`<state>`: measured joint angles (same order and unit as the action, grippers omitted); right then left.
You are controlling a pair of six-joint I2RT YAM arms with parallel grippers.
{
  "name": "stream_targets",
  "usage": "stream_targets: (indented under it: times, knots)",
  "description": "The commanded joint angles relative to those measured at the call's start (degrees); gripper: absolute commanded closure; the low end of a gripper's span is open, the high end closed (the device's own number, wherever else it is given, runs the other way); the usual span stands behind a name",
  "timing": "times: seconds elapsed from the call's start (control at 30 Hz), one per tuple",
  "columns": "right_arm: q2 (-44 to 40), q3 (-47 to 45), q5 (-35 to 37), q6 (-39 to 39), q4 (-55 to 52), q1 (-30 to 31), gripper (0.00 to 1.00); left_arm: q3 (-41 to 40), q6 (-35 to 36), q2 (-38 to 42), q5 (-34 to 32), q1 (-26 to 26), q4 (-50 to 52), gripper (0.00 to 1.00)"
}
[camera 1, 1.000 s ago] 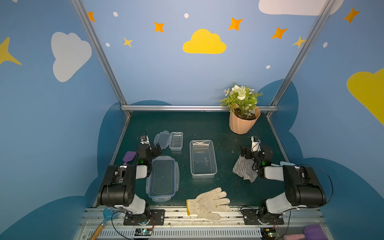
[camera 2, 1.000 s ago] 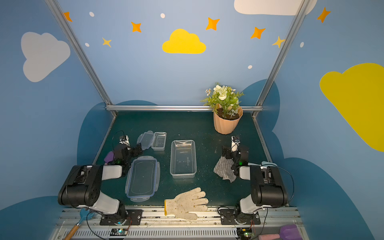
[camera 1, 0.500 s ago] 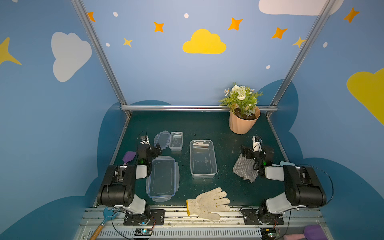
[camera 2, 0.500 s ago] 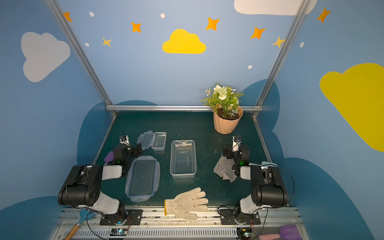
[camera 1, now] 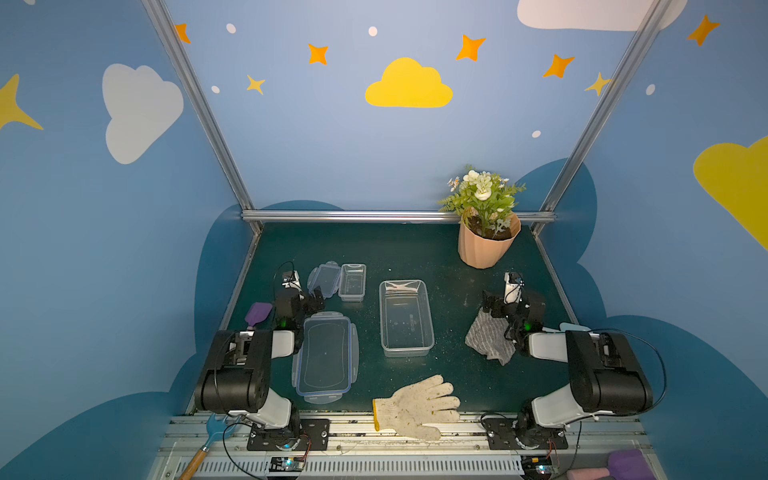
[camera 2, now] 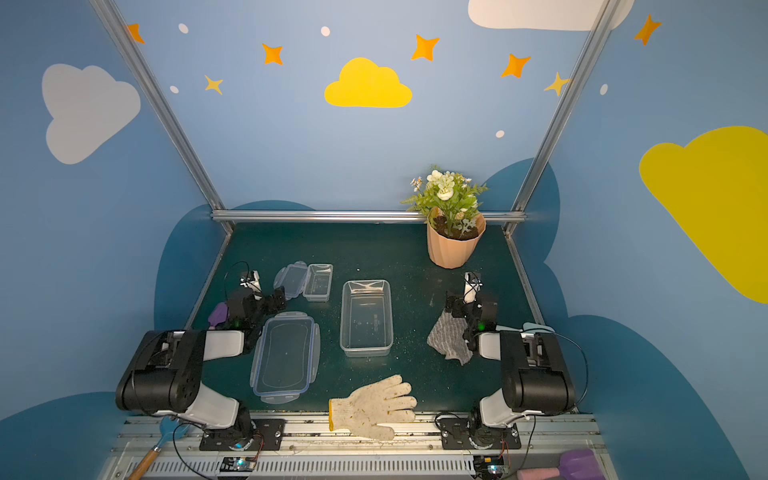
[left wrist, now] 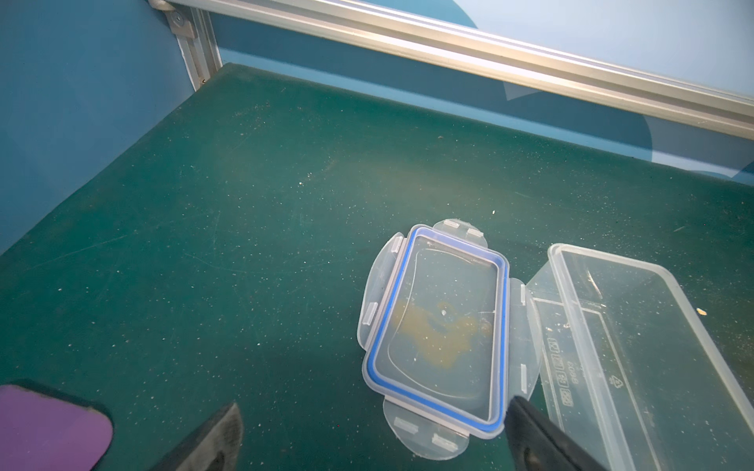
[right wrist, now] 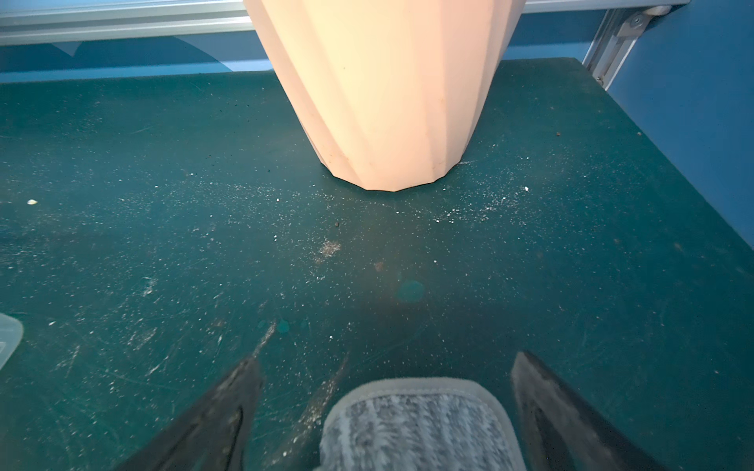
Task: Wipe the insides of the lunch boxes
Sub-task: Reset both arms
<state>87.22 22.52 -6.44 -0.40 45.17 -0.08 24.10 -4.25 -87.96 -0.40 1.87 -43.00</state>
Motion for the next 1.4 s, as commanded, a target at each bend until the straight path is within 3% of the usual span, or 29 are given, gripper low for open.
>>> stream_targets:
  times: [0.0, 0.1, 0.23, 0.3, 0.4, 0.53, 0.67, 0.73, 0.77, 1.37]
  knots:
    - [-0.60, 0.34, -7.01, -1.39, 0.96, -0.78, 0.03, -0.02, 0.83, 0.51, 0.67, 0.20, 0.18, 0.00]
    - [-0.60, 0.33, -7.20, -1.27, 0.93, -0.86, 0.03, -0.02, 0.83, 0.51, 0.67, 0.24, 0.11, 0.00]
    - [-0.48, 1.07, 0.82, 0.00, -0.22, 0.55, 0.03, 0.03, 0.86, 0.51, 0.67, 0.24, 0.12, 0.00]
    - [-0.59, 0.53, -4.97, -1.09, 0.43, -0.34, 0.03, 0.03, 0.82, 0.52, 0.67, 0.17, 0.16, 0.00]
    - [-0.57, 0.58, -6.04, -1.13, 0.81, -0.70, 0.03, -0.02, 0.88, 0.53, 0.67, 0.20, 0.16, 0.00]
    - [-0.48, 0.49, 11.07, 1.32, 0.78, 2.83, 0.03, -0.02, 0.83, 0.57, 0.68, 0.17, 0.13, 0.00]
    - [-0.73, 0.57, 10.33, 1.45, 0.21, 2.57, 0.03, -0.01, 0.87, 0.51, 0.67, 0.24, 0.16, 0.00]
    - [-0.61, 1.10, 1.25, -0.45, -0.43, 1.23, 0.03, -0.02, 0.82, 0.51, 0.67, 0.21, 0.18, 0.00]
    - [-0.84, 1.08, 0.76, -0.29, -0.72, 0.82, 0.03, -0.02, 0.85, 0.51, 0.67, 0.24, 0.14, 0.00]
    - [-0.73, 0.96, 0.90, -0.35, -0.51, 0.91, 0.03, -0.02, 0.83, 0.51, 0.62, 0.17, 0.11, 0.00]
